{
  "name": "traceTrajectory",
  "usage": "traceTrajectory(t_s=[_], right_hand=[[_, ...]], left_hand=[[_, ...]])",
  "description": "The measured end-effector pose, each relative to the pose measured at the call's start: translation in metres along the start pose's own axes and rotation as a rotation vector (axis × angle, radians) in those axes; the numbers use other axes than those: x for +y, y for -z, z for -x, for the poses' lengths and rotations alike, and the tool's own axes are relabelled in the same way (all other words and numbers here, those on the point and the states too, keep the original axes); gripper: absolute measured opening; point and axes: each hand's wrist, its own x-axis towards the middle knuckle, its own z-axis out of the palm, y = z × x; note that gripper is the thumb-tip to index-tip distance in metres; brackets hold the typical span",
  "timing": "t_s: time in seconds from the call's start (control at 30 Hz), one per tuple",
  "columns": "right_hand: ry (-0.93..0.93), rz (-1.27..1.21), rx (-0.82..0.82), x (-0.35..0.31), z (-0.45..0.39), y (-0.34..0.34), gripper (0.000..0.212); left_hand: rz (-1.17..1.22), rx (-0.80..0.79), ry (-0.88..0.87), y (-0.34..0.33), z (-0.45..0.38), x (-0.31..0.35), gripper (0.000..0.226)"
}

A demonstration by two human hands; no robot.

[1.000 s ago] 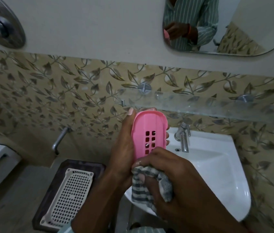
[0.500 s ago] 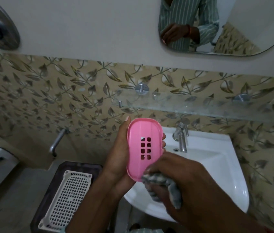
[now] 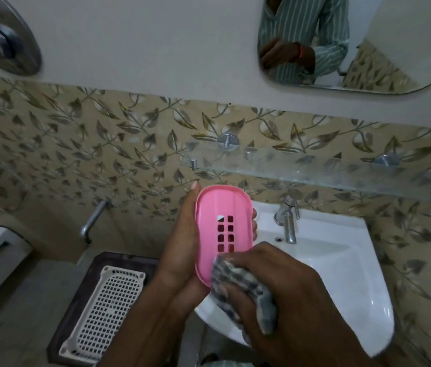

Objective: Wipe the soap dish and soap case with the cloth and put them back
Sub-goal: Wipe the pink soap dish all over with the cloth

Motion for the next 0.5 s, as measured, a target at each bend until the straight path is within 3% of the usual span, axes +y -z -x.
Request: traceTrajectory(t_s=[0.13, 0.27, 0.4, 0.5], right_hand=[[0.136, 0.101, 0.016, 0.000, -0.009, 0.002, 0.025], [0.103, 0.171, 0.098, -0.001, -0.016, -0.006, 0.024], [-0.027, 0.185, 0.191, 0.003, -0.025, -0.005, 0.031], [-0.201, 0.217, 0.274, 0.013, -0.032, 0.004, 0.022]], left_hand=[[0.104, -0.072, 0.154, -0.007, 0.003, -0.008, 0.093], [0.079, -0.078, 0.071, 0.000, -0.002, -0.001, 0.089], [-0.072, -0.107, 0.003, -0.001, 0.002, -0.018, 0.060], [-0.148, -0.042, -0.080, -0.003, 0.005, -0.023, 0.062]])
